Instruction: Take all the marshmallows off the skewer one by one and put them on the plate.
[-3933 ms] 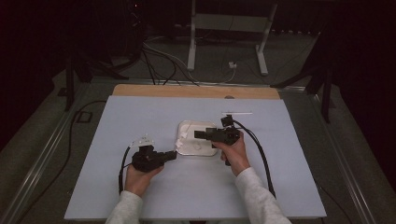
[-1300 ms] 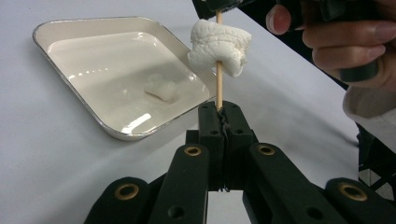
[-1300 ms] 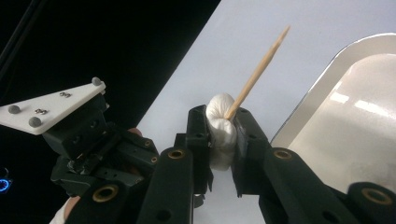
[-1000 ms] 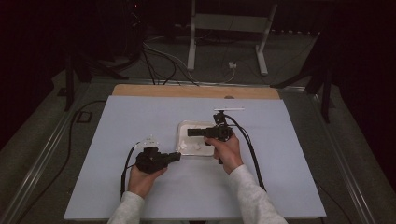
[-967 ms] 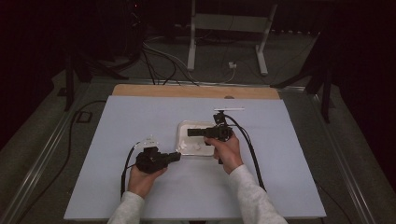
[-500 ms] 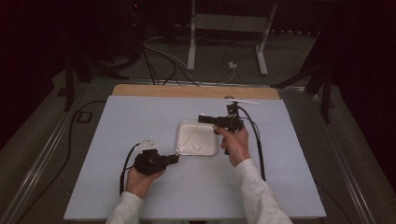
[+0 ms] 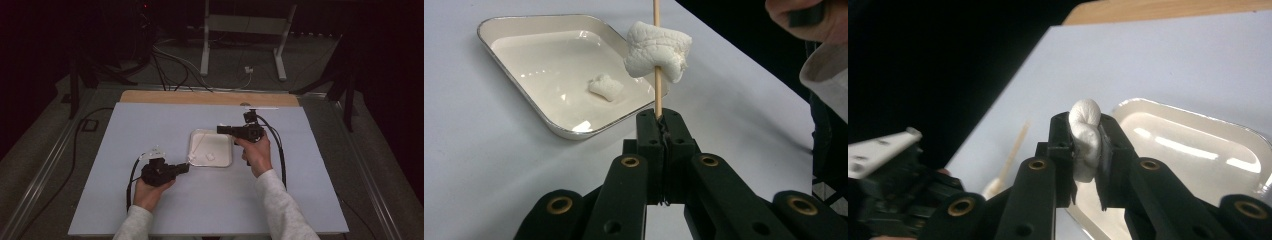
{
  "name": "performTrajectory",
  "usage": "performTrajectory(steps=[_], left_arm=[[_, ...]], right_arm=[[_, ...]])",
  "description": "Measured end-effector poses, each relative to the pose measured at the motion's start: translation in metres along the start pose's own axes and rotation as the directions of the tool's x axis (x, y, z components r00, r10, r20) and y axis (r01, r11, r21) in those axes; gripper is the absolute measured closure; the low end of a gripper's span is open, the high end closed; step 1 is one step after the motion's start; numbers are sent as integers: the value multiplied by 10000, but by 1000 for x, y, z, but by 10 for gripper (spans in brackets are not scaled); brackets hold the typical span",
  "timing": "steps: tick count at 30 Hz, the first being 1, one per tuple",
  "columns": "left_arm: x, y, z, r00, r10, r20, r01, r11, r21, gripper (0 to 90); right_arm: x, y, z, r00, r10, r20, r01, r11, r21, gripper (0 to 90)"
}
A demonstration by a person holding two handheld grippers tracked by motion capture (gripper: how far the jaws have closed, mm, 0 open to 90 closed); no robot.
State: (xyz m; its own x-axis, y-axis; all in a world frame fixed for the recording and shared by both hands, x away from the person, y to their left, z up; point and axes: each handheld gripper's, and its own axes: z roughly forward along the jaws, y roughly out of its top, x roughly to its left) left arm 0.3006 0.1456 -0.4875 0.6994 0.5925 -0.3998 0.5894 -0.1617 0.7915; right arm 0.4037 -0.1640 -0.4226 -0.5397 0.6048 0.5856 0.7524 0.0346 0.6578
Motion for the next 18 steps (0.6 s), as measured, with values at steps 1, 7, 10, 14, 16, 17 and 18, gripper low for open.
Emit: performTrajectory(steps=[1, 7, 10, 14, 16, 17, 18], left_arm=[[0, 0, -1, 10000, -10, 3, 10, 10000, -72, 900], [0, 1, -2, 10000, -79, -4, 79, 9998, -175, 900], [0, 1, -2, 10000, -93, -7, 93, 9998, -198, 900], [1, 1, -1, 10000, -89, -13, 89, 9998, -173, 900], [1, 1, -1, 9999, -109, -8, 109, 9998, -188, 900], [1, 1, -1, 9999, -125, -11, 125, 9997, -201, 900], [1, 1, -2, 9999, -141, -4, 141, 9997, -217, 900]], right_arm=[[0, -3, 4, 9998, -69, 166, 67, 9999, 124, 797], [-5, -14, 15, 9978, -259, 609, 230, 9986, 476, 791], [-9, -21, 20, 9964, -314, 783, 262, 9975, 660, 788], [-14, -27, 24, 9944, -327, 1008, 249, 9967, 779, 785], [-17, -31, 26, 9927, -340, 1157, 240, 9959, 870, 781], [-20, -34, 29, 9907, -363, 1312, 237, 9950, 969, 777], [-21, -35, 30, 9897, -384, 1379, 241, 9943, 1034, 774]])
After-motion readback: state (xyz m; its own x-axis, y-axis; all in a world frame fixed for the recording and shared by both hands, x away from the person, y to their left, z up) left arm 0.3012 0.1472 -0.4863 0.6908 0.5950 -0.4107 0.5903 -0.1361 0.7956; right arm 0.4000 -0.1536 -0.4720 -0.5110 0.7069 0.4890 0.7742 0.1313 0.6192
